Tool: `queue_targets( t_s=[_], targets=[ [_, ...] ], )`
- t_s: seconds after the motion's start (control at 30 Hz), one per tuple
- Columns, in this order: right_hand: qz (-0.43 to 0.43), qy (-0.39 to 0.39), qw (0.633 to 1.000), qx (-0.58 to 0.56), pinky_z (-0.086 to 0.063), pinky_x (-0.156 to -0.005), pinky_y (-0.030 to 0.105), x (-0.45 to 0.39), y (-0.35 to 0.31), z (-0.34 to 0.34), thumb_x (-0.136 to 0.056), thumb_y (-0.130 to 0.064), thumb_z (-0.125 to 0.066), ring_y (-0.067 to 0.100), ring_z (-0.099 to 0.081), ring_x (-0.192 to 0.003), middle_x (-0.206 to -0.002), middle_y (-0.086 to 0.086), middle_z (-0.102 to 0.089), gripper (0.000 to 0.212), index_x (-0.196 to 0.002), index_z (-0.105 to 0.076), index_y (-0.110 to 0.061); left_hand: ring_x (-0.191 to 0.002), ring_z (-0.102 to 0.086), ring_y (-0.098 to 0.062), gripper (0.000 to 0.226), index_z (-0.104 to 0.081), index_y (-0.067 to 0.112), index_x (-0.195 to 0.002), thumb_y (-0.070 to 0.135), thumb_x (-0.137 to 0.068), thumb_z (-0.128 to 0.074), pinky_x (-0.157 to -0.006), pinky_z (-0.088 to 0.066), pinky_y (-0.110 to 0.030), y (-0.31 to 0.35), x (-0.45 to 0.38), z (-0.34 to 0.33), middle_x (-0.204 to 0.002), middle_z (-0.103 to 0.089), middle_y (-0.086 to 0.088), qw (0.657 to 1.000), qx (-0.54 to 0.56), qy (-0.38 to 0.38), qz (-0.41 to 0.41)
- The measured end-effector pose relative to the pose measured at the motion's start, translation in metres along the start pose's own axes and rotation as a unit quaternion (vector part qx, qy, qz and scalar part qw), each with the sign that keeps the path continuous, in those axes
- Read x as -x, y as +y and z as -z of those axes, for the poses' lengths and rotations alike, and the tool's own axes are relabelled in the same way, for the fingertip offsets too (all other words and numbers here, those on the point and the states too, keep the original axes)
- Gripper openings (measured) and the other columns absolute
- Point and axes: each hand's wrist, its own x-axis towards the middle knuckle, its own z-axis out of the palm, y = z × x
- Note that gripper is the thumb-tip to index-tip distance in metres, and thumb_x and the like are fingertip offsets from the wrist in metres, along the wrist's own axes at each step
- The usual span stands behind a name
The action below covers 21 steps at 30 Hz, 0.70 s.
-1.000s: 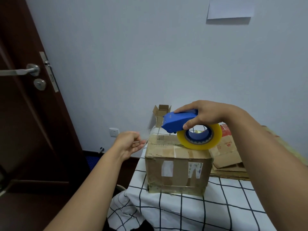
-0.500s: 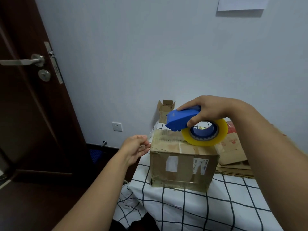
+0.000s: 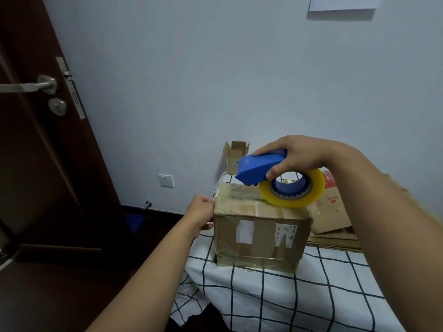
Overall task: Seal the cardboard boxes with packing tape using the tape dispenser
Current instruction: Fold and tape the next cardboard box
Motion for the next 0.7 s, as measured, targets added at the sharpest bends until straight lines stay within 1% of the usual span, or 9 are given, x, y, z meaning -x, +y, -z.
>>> queue_targets(
  t_s=[0.1,0.17,0.23,0.27,0.33,0.4,0.47,0.6,0.7],
  targets=[
    [0.005,0.006,1.000,0.001,-0.039,-0.078,0.020,0.001,0.001,-0.001,-0.084,-0.043,-0.076,0.004,-0.055,-0.093,-0.107,-0.030,-0.049,0.057,-0.135,-0.051,-0.050,-0.095,-0.060,-0.023,0.022,-0.049,0.015,-0.117,0.024,-0.098,-0.055,-0.076,-0.055,-0.037,-0.007,0.003,-0.002,-0.115,-0.063,-0.012,0.996,-0.038,0.074,-0.037],
    [0.007,0.011,1.000,-0.002,-0.039,-0.079,0.020,0.000,0.002,-0.002,-0.083,-0.044,-0.076,0.003,-0.055,-0.094,-0.107,-0.033,-0.048,0.057,-0.134,-0.051,-0.052,-0.103,-0.060,-0.020,0.020,-0.055,0.019,-0.117,0.029,-0.100,-0.052,-0.087,-0.054,-0.038,-0.007,0.010,-0.003,-0.121,-0.063,-0.007,0.987,0.012,0.123,-0.104],
    [0.006,0.014,1.000,-0.003,-0.039,-0.079,0.020,0.000,0.002,-0.002,-0.083,-0.046,-0.076,0.003,-0.055,-0.094,-0.108,-0.032,-0.050,0.057,-0.133,-0.051,-0.053,-0.111,-0.055,-0.007,0.048,-0.048,0.028,-0.136,0.051,-0.094,-0.055,-0.083,-0.051,-0.026,-0.006,0.023,-0.007,-0.131,-0.054,0.011,0.983,0.018,0.043,-0.180],
    [0.005,0.016,1.000,-0.002,-0.040,-0.080,0.022,-0.001,0.002,-0.001,-0.082,-0.047,-0.076,0.003,-0.055,-0.094,-0.110,-0.028,-0.052,0.057,-0.132,-0.051,-0.054,-0.116,-0.050,-0.003,0.067,-0.038,0.033,-0.145,0.062,-0.088,-0.057,-0.086,-0.049,-0.024,-0.006,0.029,-0.009,-0.135,-0.047,0.019,0.978,-0.029,-0.010,-0.205],
    [0.001,0.020,1.000,0.002,-0.040,-0.082,0.025,-0.001,0.002,-0.001,-0.082,-0.048,-0.076,0.004,-0.055,-0.095,-0.116,-0.020,-0.054,0.058,-0.133,-0.050,-0.054,-0.127,-0.042,-0.002,0.087,-0.022,0.040,-0.153,0.071,-0.080,-0.059,-0.100,-0.046,-0.032,-0.007,0.036,-0.012,-0.143,-0.038,0.022,0.959,-0.139,-0.056,-0.239],
    [-0.003,0.024,1.000,0.008,-0.040,-0.084,0.028,-0.001,0.001,-0.003,-0.081,-0.050,-0.076,0.007,-0.056,-0.096,-0.122,-0.015,-0.055,0.060,-0.134,-0.049,-0.053,-0.128,-0.040,0.000,0.086,-0.018,0.041,-0.153,0.066,-0.083,-0.061,-0.102,-0.043,-0.026,-0.007,0.034,-0.012,-0.149,-0.035,0.017,0.951,-0.171,-0.052,-0.252],
    [-0.010,0.037,0.999,0.012,-0.041,-0.081,0.028,0.001,0.001,-0.003,-0.079,-0.052,-0.076,0.008,-0.056,-0.095,-0.123,-0.010,-0.054,0.060,-0.131,-0.046,-0.055,-0.115,-0.042,0.009,0.082,-0.017,0.043,-0.152,0.061,-0.085,-0.062,-0.091,-0.041,-0.012,-0.005,0.032,-0.010,-0.146,-0.038,0.017,0.950,-0.162,-0.058,-0.262],
    [-0.016,0.065,0.998,0.005,-0.044,-0.072,0.026,0.007,0.001,0.003,-0.076,-0.058,-0.077,0.007,-0.056,-0.089,-0.121,-0.007,-0.054,0.054,-0.120,-0.045,-0.059,-0.129,-0.037,-0.002,0.078,-0.025,0.030,-0.154,0.049,-0.090,-0.064,-0.099,-0.035,-0.017,0.008,0.019,0.000,-0.155,-0.034,0.008,0.945,-0.169,-0.042,-0.276],
    [-0.026,0.074,0.997,0.014,-0.043,-0.074,0.028,0.005,0.002,0.003,-0.077,-0.059,-0.075,0.007,-0.055,-0.090,-0.123,-0.008,-0.052,0.057,-0.127,-0.048,-0.055,-0.144,-0.025,-0.008,0.068,-0.027,0.023,-0.154,0.037,-0.096,-0.059,-0.110,-0.020,-0.022,0.020,0.006,0.006,-0.162,-0.022,0.005,0.939,-0.207,-0.048,-0.270]
  ],
)
